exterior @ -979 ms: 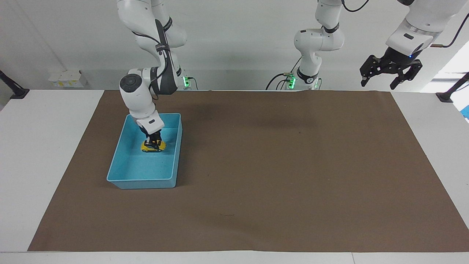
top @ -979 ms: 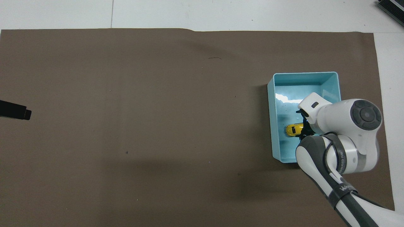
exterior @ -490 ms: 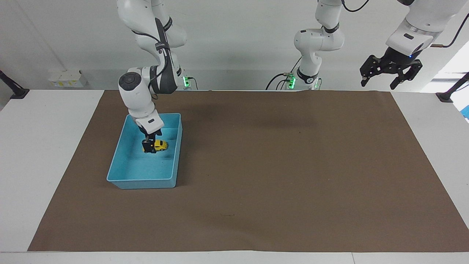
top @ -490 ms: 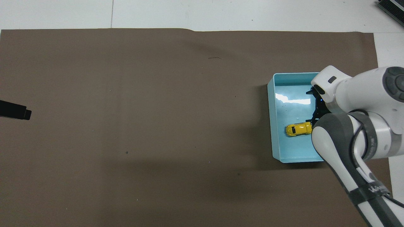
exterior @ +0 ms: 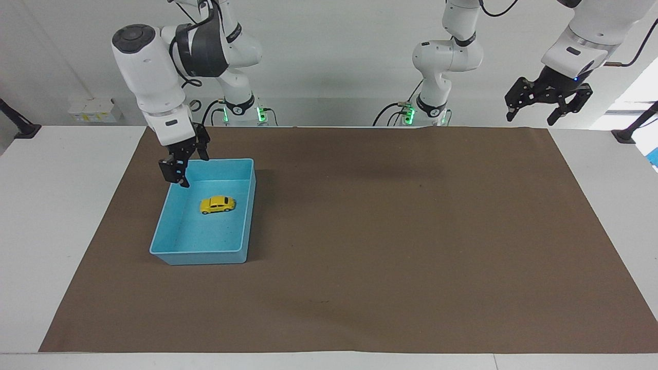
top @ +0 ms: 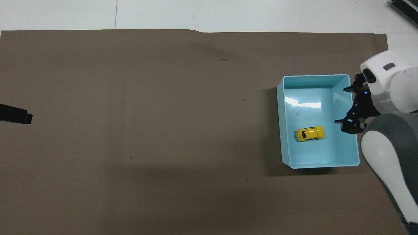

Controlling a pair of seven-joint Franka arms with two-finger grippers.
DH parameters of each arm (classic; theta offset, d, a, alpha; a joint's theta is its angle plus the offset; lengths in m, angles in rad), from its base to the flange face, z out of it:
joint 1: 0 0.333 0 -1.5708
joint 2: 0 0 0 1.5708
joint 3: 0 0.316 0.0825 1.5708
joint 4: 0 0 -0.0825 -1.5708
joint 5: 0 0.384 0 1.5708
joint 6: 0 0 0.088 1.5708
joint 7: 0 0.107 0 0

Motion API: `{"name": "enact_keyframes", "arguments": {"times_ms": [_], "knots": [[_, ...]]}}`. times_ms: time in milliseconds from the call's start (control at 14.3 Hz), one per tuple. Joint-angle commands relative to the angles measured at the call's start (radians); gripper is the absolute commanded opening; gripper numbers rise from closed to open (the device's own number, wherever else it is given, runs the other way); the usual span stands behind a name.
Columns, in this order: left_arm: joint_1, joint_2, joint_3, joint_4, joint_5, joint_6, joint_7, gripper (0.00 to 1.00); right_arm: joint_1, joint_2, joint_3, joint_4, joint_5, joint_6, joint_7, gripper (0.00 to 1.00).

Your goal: Wind up and store yellow beetle car

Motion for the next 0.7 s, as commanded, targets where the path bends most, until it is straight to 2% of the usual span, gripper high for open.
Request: {"name": "enact_keyframes", "arguments": {"times_ms": [0,210,630], "knots": [[0.004,-0.011,-0.005,-0.008,0.011,-0.009,-0.01,1.0,-0.006,-0.054,0.007,0.014,0.014,-0.084,0.245,1.0],[0.004,-0.011,-0.005,-0.009,0.011,-0.009,-0.008,1.0,0.007,-0.088,0.019,0.041,0.014,-0.167,0.634,1.0],[0.006,-0.011,-0.005,-0.009,0.011,-0.009,-0.008,1.0,0.001,-0.097,0.005,0.074,0.019,-0.229,1.014,1.0]]}}
